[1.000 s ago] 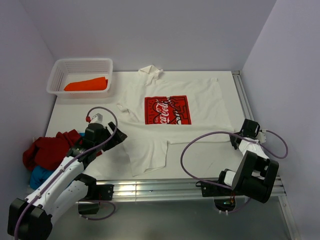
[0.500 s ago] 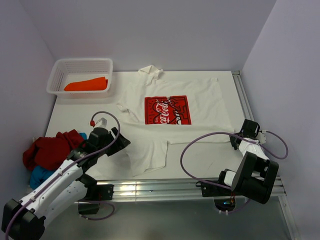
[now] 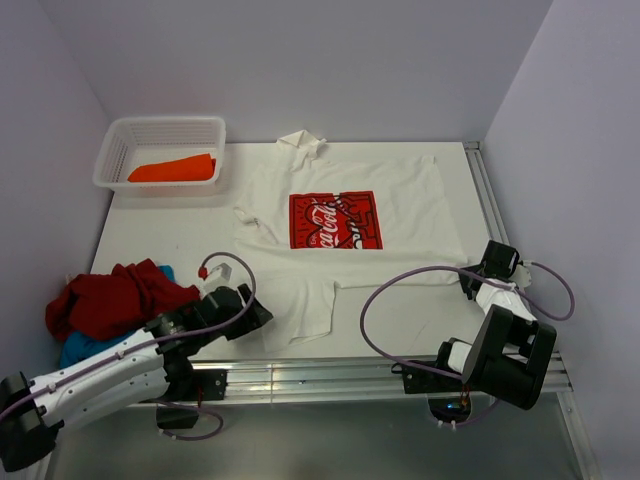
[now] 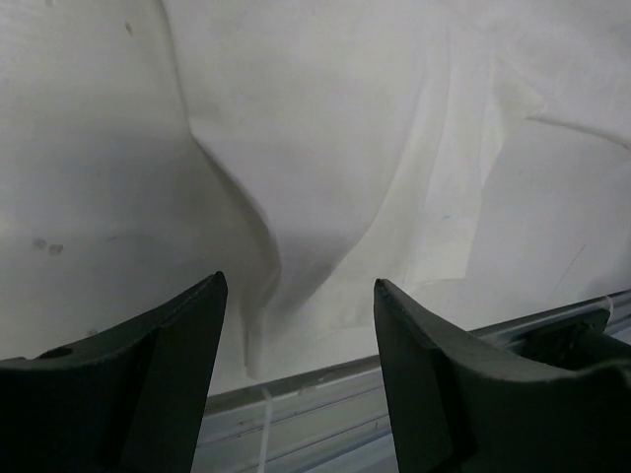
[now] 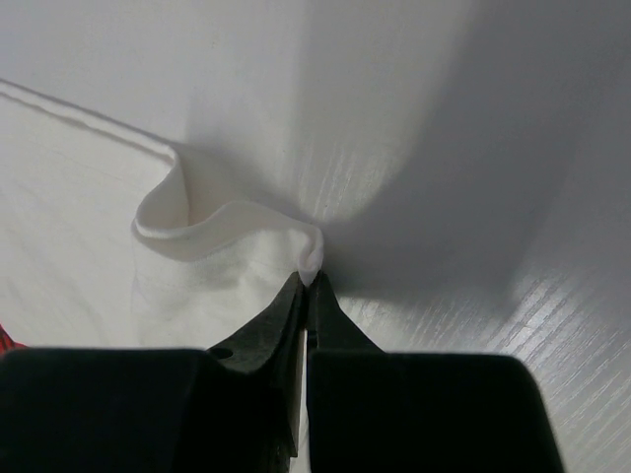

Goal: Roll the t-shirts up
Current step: Flatten the tshirt

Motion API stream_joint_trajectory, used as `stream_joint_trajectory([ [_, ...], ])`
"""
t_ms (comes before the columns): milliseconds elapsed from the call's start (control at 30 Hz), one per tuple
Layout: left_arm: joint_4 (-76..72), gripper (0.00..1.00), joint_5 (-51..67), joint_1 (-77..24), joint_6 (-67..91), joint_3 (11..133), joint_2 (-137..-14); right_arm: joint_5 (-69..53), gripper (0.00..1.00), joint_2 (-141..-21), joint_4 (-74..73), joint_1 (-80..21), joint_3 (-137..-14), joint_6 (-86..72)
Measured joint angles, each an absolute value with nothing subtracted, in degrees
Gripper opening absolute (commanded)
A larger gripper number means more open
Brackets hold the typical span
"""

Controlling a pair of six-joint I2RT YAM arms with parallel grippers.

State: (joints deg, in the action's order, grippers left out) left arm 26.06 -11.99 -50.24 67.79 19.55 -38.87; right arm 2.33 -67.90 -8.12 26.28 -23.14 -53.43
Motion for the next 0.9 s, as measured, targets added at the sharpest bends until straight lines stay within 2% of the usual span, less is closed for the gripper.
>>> stream_joint_trajectory([
  [167,28.0,0.68,-17.3,-59.8,74.4,19.5,-39.3,1.9,0.0,-67.5,-6.9,26.3,-22.4,-53.4],
  [367,29.0,0.66,-21.6,-69.7,82.1,19.6,-48.2,1.0,0.0,-67.6,-6.3,26.3,-22.2,-53.3],
  [533,30.0,0.65,-24.5,-74.9,86.9,20.6,-50.2,0.8,0.0,-67.6,-6.1,26.3,-22.2,-53.3],
  [567,30.2,0.64,-24.8,-75.2,87.6,20.6,-50.4,0.8,0.0,-67.6,-6.1,26.3,-22.2,-53.3],
  [667,30.6,0.5,-25.5,-75.4,88.9,20.7,-50.5,0.6,0.0,-67.6,-6.1,26.3,-22.2,-53.1],
  [900,30.8,0.45,-25.9,-75.7,89.8,20.7,-50.8,0.4,0.0,-67.6,-6.1,26.3,-22.1,-53.1],
])
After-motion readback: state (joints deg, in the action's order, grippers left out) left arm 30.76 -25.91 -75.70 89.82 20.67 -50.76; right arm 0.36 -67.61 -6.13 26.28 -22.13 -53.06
